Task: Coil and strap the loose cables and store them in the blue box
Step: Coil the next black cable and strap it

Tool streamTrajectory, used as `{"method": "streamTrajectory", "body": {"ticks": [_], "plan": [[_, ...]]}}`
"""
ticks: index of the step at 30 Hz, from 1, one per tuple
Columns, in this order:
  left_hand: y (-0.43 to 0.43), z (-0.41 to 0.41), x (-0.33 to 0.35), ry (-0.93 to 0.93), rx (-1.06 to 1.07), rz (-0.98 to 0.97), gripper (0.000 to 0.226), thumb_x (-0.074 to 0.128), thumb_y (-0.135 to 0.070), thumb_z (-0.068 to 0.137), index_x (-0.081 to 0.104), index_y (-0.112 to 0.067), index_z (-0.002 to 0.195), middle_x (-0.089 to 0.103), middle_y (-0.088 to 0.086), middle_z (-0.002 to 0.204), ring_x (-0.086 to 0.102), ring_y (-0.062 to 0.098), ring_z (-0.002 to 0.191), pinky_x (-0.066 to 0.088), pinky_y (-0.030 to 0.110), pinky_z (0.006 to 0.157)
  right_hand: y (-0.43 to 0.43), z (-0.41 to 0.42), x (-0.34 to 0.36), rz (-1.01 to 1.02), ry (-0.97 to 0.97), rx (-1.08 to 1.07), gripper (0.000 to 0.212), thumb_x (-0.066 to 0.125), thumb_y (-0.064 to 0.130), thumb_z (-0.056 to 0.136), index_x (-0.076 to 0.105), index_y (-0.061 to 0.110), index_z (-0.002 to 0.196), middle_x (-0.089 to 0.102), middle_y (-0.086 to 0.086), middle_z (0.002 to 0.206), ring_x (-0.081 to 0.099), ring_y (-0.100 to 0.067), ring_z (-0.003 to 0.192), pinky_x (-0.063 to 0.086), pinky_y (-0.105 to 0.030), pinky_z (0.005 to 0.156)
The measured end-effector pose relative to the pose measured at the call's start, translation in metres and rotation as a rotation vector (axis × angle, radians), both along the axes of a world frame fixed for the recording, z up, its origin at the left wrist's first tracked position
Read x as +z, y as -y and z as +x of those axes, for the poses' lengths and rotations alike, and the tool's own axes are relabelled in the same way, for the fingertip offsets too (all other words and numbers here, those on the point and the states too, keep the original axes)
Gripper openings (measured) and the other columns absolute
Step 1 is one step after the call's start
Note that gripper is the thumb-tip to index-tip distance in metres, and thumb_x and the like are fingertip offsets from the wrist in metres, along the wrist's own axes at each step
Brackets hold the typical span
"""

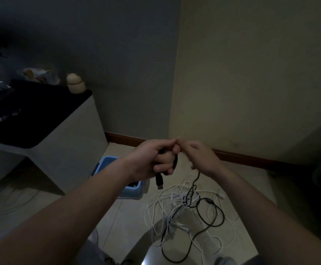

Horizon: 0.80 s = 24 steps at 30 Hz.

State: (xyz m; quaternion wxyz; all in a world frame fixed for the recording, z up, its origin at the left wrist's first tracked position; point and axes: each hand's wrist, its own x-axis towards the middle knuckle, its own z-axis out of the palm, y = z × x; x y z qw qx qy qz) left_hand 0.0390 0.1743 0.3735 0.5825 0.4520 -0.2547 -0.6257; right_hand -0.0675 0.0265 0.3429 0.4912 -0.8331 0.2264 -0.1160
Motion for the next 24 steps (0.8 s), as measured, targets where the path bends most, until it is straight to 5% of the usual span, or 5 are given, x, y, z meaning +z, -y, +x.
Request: {"method": "streamTrajectory", "body": {"ticks": [6, 10, 14, 19, 24], "plan": [[-0.003, 0.012, 0.006, -0.287, 0.196, -0.111, 0.026, 0.041, -0.032, 0.096, 0.048, -0.019, 0.075, 0.028, -0.01, 0.039, 0.031, 0.007, 0.033, 0.043, 0.023, 0.06, -0.005, 0.002, -0.012, 0.331, -0.061, 0.116, 0.053, 0.036, 0.054, 0.103, 0.046, 0.018, 0.066, 0.044, -0.002, 0.057, 0.043, -0.016, 0.053, 0.04, -0.029, 0.059], [-0.005, 0.032, 0.008, -0.399, 0.406, -0.19, 0.033, 0.041, -0.031, 0.102, 0.057, -0.016, 0.077, 0.047, -0.005, 0.052, 0.047, 0.01, 0.045, 0.05, 0.022, 0.058, 0.0, -0.005, -0.017, 0.297, -0.24, 0.128, 0.044, 0.034, 0.042, 0.108, 0.049, 0.019, 0.074, 0.05, 0.0, 0.061, 0.06, -0.018, 0.065, 0.044, -0.034, 0.075], [-0.006, 0.044, 0.007, -0.426, 0.551, -0.22, 0.039, 0.037, -0.035, 0.107, 0.062, -0.011, 0.088, 0.07, 0.006, 0.078, 0.067, 0.017, 0.063, 0.056, 0.027, 0.061, -0.008, 0.001, -0.016, 0.406, -0.107, 0.061, 0.018, 0.038, 0.018, 0.108, 0.049, 0.014, 0.093, 0.043, -0.002, 0.058, 0.041, -0.016, 0.046, 0.044, -0.032, 0.057], [-0.004, 0.055, 0.006, -0.346, 0.763, -0.205, 0.045, 0.031, -0.042, 0.108, 0.061, -0.01, 0.101, 0.077, 0.011, 0.096, 0.075, 0.019, 0.08, 0.06, 0.028, 0.068, -0.017, 0.007, -0.012, 0.186, 0.031, 0.038, 0.029, 0.051, 0.004, 0.093, 0.064, 0.027, 0.107, 0.061, 0.006, 0.066, 0.044, -0.009, 0.05, 0.035, -0.026, 0.046], [-0.004, 0.058, 0.0, -0.247, 0.787, -0.183, 0.041, 0.028, -0.037, 0.11, 0.054, -0.007, 0.117, 0.075, 0.016, 0.108, 0.074, 0.025, 0.098, 0.052, 0.035, 0.089, -0.026, 0.007, -0.009, -0.152, -0.032, 0.199, 0.039, 0.055, 0.017, 0.093, 0.069, 0.041, 0.12, 0.066, 0.019, 0.07, 0.059, 0.003, 0.067, 0.041, -0.013, 0.063]]}}
